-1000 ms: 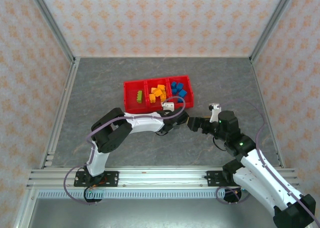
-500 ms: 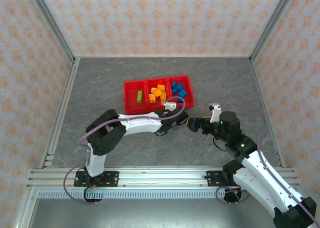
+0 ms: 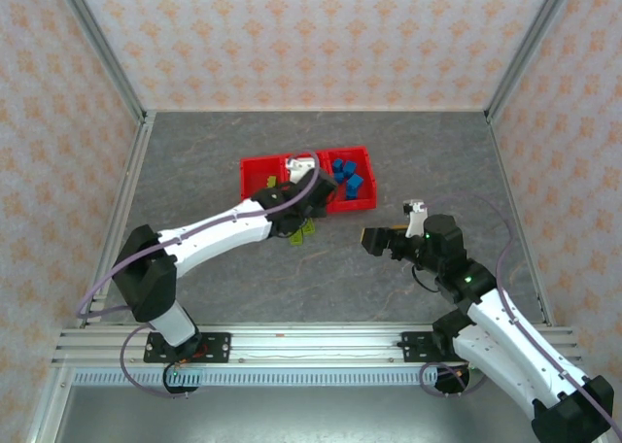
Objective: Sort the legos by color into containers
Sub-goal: Place the lego in the container.
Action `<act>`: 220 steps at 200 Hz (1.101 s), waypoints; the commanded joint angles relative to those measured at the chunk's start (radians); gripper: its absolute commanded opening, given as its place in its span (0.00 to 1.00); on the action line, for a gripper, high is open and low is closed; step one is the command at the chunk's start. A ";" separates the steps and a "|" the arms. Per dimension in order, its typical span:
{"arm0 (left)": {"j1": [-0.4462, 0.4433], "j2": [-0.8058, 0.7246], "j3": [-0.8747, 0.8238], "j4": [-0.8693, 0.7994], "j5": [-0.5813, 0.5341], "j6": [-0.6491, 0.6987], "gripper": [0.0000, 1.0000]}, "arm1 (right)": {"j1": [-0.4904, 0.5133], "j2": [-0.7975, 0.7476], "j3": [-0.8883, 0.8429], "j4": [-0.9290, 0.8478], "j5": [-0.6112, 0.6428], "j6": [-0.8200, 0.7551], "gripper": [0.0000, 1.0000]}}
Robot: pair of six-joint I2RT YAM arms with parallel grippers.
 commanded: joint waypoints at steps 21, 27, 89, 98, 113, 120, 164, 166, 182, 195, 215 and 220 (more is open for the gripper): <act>0.138 -0.032 -0.017 -0.056 -0.073 0.146 0.22 | 0.004 0.003 -0.001 0.006 0.012 -0.012 1.00; 0.159 -0.032 -0.022 -0.051 -0.070 0.156 0.22 | 0.004 0.005 -0.001 0.006 0.011 -0.011 1.00; 0.319 0.071 -0.050 0.010 -0.032 0.203 0.21 | 0.004 0.019 -0.001 0.001 0.019 -0.013 1.00; 0.327 0.094 -0.050 0.021 -0.027 0.208 0.22 | 0.004 0.022 0.000 -0.001 0.021 -0.012 1.00; 0.343 0.129 -0.050 0.044 -0.023 0.218 0.21 | 0.004 0.028 0.000 -0.001 0.023 -0.012 1.00; 0.350 0.146 -0.047 0.055 -0.020 0.222 0.21 | 0.004 0.032 0.000 -0.002 0.024 -0.012 1.00; 0.401 0.240 0.005 0.062 0.003 0.242 0.24 | 0.004 0.044 0.002 -0.006 0.026 -0.018 1.00; 0.402 0.242 0.007 0.061 0.003 0.242 0.25 | 0.004 0.045 0.002 -0.004 0.025 -0.018 1.00; 0.403 0.247 0.020 0.066 0.002 0.249 0.36 | 0.004 0.050 0.002 -0.004 0.023 -0.017 1.00; 0.403 0.245 0.028 0.064 0.007 0.249 0.48 | 0.004 0.055 0.002 -0.004 0.025 -0.018 1.00; 0.404 0.225 0.030 0.063 0.028 0.246 0.55 | 0.004 0.064 0.002 -0.006 0.026 -0.017 1.00; 0.403 0.218 0.029 0.063 0.034 0.244 0.56 | 0.004 0.065 0.002 -0.005 0.026 -0.017 1.00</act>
